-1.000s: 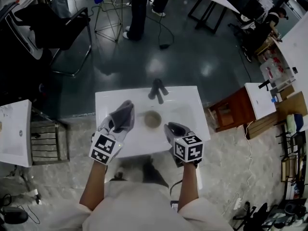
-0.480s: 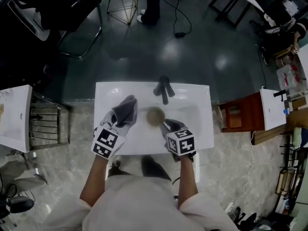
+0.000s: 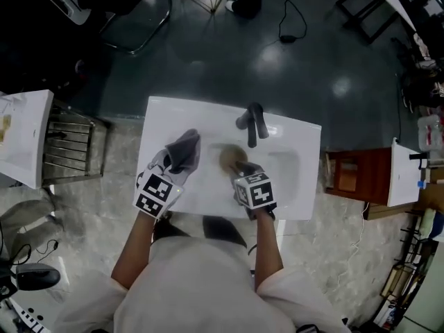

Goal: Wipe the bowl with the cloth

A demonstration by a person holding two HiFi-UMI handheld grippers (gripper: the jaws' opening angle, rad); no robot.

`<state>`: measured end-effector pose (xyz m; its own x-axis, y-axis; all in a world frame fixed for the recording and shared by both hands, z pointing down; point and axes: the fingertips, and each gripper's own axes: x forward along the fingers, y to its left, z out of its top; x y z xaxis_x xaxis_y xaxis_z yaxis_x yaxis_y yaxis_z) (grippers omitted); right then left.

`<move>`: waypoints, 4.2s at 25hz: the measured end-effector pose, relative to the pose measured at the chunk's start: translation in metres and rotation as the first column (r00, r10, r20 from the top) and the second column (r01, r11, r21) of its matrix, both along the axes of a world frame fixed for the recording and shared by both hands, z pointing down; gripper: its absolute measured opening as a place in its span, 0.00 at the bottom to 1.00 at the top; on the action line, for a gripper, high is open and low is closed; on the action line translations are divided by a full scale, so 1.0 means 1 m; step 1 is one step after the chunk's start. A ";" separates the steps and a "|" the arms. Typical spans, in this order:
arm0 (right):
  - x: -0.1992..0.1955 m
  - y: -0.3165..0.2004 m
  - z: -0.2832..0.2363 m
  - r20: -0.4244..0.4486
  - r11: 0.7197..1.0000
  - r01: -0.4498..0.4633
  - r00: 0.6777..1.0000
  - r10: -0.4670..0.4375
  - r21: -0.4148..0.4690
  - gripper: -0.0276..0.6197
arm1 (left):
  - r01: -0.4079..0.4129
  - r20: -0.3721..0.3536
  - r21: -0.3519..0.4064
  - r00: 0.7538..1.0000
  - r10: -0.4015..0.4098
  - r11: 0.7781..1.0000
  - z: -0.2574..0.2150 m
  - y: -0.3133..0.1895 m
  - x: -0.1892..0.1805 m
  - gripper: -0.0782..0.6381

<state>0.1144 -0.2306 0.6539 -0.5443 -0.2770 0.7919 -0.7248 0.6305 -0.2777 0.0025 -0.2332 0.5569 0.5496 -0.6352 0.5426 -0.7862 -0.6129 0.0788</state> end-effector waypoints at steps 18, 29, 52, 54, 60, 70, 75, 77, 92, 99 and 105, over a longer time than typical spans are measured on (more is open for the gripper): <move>-0.020 -0.014 0.113 -0.069 0.986 0.100 0.992 -0.110 -0.130 0.31 | 0.054 0.042 -0.107 0.998 -0.050 0.993 0.046 0.011 -0.003 0.21; -0.031 -0.007 0.146 -0.146 0.976 0.116 0.979 -0.144 -0.184 0.36 | 0.078 0.043 -0.146 0.996 -0.073 0.986 0.064 0.027 -0.009 0.21; -0.023 0.007 0.188 -0.305 0.965 0.091 0.938 -0.166 -0.245 0.21 | 0.069 0.048 -0.161 0.997 -0.062 0.985 0.069 0.046 -0.029 0.21; -0.024 0.008 0.189 -0.307 0.966 0.107 0.935 -0.178 -0.235 0.19 | 0.066 0.039 -0.155 0.997 -0.061 0.986 0.067 0.046 -0.030 0.21; -0.024 0.006 0.179 -0.311 0.973 0.119 0.934 -0.177 -0.198 0.14 | 0.057 0.025 -0.147 0.998 -0.054 0.987 0.061 0.051 -0.034 0.21; -0.022 0.001 0.145 -0.193 0.988 0.049 0.978 -0.078 -0.149 0.07 | 0.017 -0.001 -0.112 1.000 -0.017 0.994 0.039 0.055 -0.034 0.21; -0.023 0.003 0.113 -0.128 0.992 -0.004 0.992 -0.012 -0.124 0.07 | -0.025 0.010 -0.073 1.000 0.026 0.997 0.022 0.054 -0.031 0.21; -0.025 0.005 0.098 -0.088 0.994 -0.019 0.996 0.009 -0.112 0.06 | -0.039 0.016 -0.061 0.999 0.040 0.997 0.016 0.055 -0.031 0.21; -0.044 0.028 -0.046 0.212 0.993 -0.120 0.970 0.115 0.010 0.06 | -0.094 -0.043 0.111 0.994 0.099 0.989 -0.049 0.061 -0.035 0.21; -0.049 0.034 -0.114 0.344 0.977 -0.191 0.927 0.148 0.095 0.06 | -0.121 -0.070 0.201 0.988 0.137 0.972 -0.080 0.066 -0.039 0.21; -0.035 0.046 -0.173 0.424 0.948 -0.275 0.886 0.186 0.160 0.06 | -0.143 -0.041 0.229 0.987 0.156 0.963 -0.099 0.067 -0.044 0.21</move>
<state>0.0792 -0.1849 0.4808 -0.7011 -0.5684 0.4305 -0.7125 0.5348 -0.4543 -0.0411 -0.1661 0.4575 0.6739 -0.6452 0.3599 -0.6825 -0.7302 -0.0314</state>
